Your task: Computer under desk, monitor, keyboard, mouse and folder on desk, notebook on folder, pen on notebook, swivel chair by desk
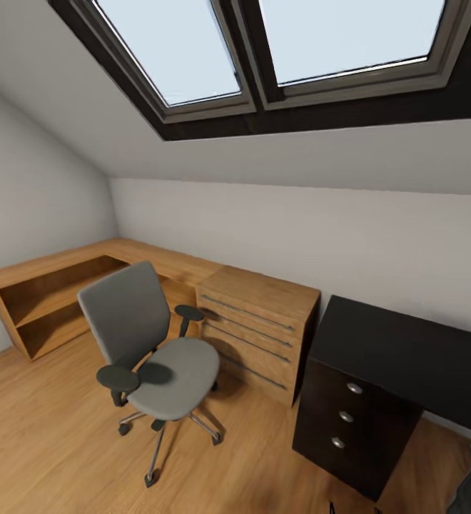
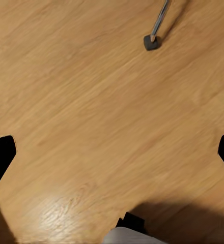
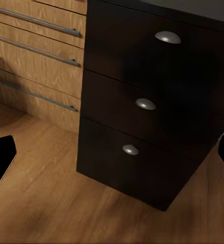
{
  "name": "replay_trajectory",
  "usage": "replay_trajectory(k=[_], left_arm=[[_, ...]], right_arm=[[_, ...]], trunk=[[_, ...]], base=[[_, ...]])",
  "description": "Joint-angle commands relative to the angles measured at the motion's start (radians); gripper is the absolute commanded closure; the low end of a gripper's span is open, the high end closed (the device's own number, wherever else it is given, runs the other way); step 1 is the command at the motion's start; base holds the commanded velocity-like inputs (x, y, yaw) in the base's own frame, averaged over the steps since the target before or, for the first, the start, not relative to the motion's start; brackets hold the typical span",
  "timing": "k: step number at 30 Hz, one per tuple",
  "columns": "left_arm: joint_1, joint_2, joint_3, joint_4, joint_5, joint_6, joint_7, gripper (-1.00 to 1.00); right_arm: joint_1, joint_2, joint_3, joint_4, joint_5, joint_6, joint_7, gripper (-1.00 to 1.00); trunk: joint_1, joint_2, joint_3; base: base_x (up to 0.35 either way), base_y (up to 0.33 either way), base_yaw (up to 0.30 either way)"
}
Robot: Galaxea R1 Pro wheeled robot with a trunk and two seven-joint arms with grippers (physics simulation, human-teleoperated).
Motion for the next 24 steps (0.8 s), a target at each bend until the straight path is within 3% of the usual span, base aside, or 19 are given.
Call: replay_trajectory(k=[1, 24], left_arm=[[-0.001, -0.002, -0.007, 0.003, 0.008, -0.004, 0.005, -1.0], [-0.001, -0.009, -0.004, 0.014, 0.009, -0.01, 0.007, -1.0]], right_arm=[[-0.001, 0.001, 0.009, 0.002, -0.004, -0.003, -0.005, -1.0], [-0.001, 0.0, 0.009, 0.002, -0.004, -0.003, -0.005, -1.0]], trunk=[[0.0, -0.001, -0.002], [0.0, -0.001, -0.017]], base=[[0.0, 0.0, 0.271], [0.0, 0.0, 0.269]])
